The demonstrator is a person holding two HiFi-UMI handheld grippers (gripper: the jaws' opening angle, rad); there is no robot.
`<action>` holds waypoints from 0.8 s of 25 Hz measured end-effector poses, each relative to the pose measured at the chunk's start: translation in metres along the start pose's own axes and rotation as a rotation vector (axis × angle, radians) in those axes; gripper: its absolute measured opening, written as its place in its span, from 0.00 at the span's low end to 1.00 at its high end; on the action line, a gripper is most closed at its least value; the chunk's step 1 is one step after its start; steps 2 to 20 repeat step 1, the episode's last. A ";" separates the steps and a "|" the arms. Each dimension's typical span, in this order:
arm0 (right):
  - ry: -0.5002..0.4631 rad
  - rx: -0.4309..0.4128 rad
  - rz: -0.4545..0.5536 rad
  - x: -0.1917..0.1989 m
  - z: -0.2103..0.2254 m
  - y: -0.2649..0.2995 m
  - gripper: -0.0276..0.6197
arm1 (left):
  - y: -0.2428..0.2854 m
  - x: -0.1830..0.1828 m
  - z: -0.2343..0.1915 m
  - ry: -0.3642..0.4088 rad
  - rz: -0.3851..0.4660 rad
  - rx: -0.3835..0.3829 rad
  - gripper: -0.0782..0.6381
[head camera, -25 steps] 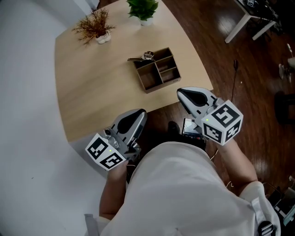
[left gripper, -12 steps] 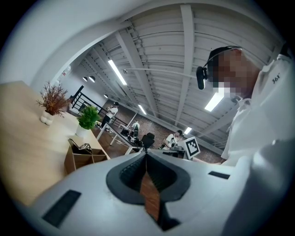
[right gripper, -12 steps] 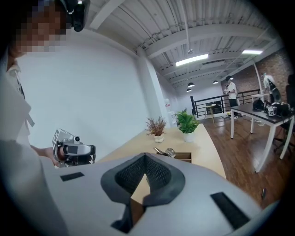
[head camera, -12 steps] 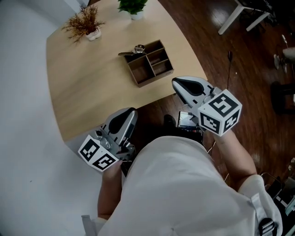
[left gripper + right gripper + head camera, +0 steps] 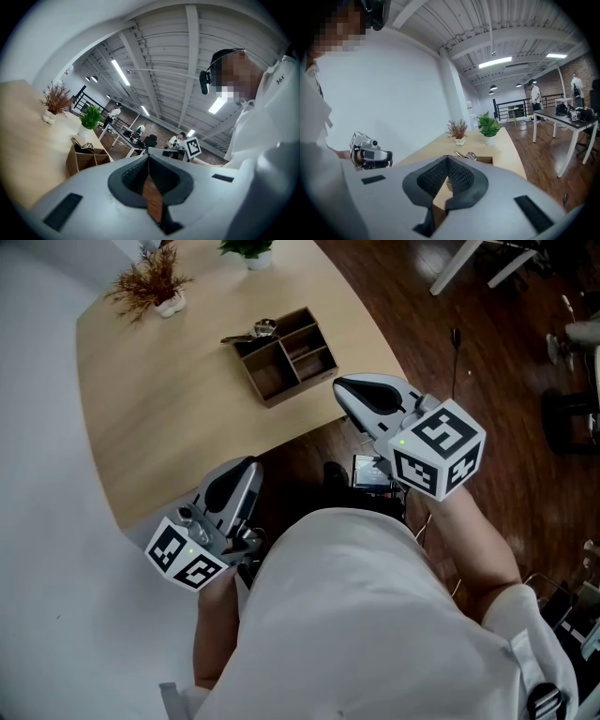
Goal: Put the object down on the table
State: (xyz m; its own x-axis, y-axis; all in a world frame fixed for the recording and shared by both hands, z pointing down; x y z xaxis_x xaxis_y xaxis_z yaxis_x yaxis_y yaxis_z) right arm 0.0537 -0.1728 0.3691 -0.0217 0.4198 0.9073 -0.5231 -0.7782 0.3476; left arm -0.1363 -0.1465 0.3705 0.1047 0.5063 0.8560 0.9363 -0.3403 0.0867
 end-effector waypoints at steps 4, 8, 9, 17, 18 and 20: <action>-0.004 -0.001 0.002 -0.001 0.000 0.002 0.05 | -0.001 -0.001 -0.001 0.001 0.002 -0.002 0.11; -0.004 -0.001 0.002 -0.001 0.000 0.002 0.05 | -0.001 -0.001 -0.001 0.001 0.002 -0.002 0.11; -0.004 -0.001 0.002 -0.001 0.000 0.002 0.05 | -0.001 -0.001 -0.001 0.001 0.002 -0.002 0.11; -0.004 -0.001 0.002 -0.001 0.000 0.002 0.05 | -0.001 -0.001 -0.001 0.001 0.002 -0.002 0.11; -0.004 -0.001 0.002 -0.001 0.000 0.002 0.05 | -0.001 -0.001 -0.001 0.001 0.002 -0.002 0.11; -0.004 -0.001 0.002 -0.001 0.000 0.002 0.05 | -0.001 -0.001 -0.001 0.001 0.002 -0.002 0.11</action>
Point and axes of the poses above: the fingertips, and each gripper's own axes: y forward along the fingers, z to its right, x out of its underside, the point moved 3 cm from there along -y, backward along the fingers, and after that the axes turned 2 degrees about -x, right-handed, at the moved point
